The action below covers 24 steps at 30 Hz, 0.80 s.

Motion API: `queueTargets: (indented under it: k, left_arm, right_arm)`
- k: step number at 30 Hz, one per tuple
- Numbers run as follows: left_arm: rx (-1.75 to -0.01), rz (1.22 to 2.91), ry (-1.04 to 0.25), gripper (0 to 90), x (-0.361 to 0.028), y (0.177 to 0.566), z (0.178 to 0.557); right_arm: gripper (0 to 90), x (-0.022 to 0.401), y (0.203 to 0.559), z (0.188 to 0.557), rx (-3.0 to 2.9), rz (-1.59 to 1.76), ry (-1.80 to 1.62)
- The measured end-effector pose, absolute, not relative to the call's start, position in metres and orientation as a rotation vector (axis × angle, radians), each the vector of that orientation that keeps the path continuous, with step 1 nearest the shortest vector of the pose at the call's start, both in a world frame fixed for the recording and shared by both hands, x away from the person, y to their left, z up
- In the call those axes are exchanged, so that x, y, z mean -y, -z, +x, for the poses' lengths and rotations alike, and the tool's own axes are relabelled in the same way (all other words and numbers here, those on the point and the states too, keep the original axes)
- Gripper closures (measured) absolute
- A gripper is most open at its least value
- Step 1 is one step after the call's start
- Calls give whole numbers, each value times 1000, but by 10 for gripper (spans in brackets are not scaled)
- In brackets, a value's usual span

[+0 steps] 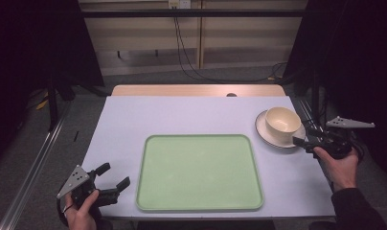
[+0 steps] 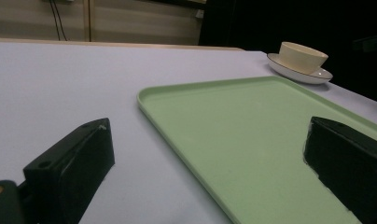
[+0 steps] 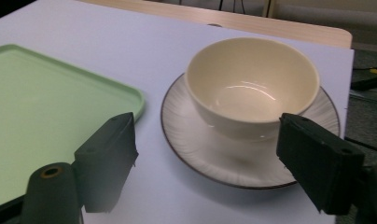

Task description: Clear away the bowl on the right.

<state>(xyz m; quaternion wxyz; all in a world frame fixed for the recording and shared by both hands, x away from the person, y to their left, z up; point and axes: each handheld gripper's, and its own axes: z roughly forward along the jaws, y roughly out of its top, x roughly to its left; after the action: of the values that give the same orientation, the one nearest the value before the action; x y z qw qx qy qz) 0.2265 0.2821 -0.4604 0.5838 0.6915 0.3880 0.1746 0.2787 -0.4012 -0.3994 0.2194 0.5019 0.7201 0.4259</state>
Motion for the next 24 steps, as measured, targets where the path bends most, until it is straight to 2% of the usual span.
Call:
queueTargets:
  k: [5, 16, 24]
  left_arm:
    - [-914, 1604, -407, 18, -281, 461, 227]
    - [-921, 1607, -408, 18, -281, 461, 227]
    - [-922, 1605, -402, 18, -280, 461, 228]
  right_arm:
    - [224, 409, 402, 300, -2045, 1435, -1157]
    - [207, 410, 404, 340, -2119, 1490, -1025]
    - [268, 418, 411, 369, -2107, 1568, -933]
